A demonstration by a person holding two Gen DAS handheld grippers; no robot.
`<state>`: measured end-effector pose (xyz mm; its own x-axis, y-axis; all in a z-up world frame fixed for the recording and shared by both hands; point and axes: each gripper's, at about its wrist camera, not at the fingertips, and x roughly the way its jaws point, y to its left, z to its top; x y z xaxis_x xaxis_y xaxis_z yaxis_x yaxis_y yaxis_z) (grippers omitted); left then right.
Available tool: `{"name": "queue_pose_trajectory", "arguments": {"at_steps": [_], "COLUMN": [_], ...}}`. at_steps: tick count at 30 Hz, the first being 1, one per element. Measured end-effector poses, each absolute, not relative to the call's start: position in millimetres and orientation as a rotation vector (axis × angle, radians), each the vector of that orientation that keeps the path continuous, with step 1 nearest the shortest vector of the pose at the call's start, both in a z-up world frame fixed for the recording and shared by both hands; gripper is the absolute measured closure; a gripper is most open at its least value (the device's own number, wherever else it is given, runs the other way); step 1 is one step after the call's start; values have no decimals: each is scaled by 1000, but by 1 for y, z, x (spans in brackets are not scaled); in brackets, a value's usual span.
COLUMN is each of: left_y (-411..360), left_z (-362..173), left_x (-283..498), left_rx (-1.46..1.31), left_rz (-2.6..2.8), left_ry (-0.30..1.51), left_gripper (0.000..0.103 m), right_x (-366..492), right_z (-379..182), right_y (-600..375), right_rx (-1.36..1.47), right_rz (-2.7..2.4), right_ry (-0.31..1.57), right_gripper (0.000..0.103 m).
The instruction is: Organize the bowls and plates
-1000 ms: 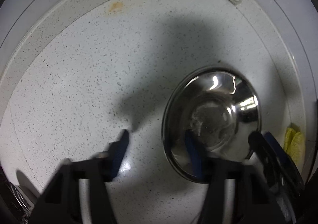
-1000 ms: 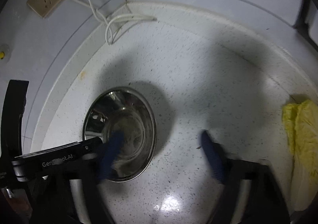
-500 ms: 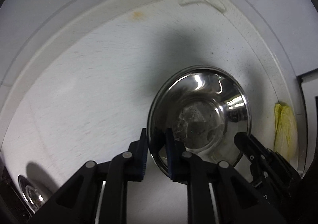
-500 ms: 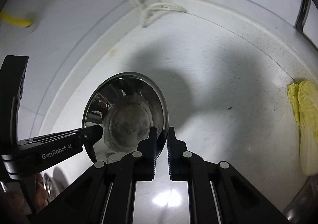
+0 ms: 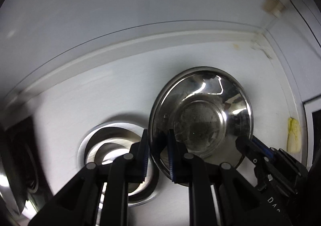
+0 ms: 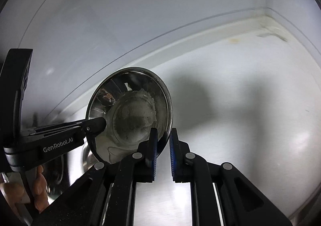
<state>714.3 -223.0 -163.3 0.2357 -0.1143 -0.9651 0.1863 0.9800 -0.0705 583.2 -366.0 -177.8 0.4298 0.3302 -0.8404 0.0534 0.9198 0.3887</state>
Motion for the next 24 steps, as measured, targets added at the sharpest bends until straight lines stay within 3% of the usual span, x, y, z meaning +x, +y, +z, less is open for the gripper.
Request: {"name": "queue_pose_trajectory", "arguments": {"at_steps": [5, 9, 16, 24], "left_y": [-128, -95, -87, -93], "left_z": [-180, -207, -252, -266], "left_x": [705, 695, 679, 675], "left_rx": [-23, -72, -91, -65], "left_rz": [-91, -56, -52, -54], "left_ry": [1356, 1403, 1467, 1477], "left_gripper": [88, 88, 87, 88], "right_x": [595, 604, 599, 588], "right_z": [-193, -218, -252, -281], "right_y": [-283, -254, -241, -236], "right_rx": [310, 270, 236, 220], "right_rz": [290, 322, 310, 288], "right_ry": [1187, 1248, 1333, 1361], "right_gripper": [93, 93, 93, 90]}}
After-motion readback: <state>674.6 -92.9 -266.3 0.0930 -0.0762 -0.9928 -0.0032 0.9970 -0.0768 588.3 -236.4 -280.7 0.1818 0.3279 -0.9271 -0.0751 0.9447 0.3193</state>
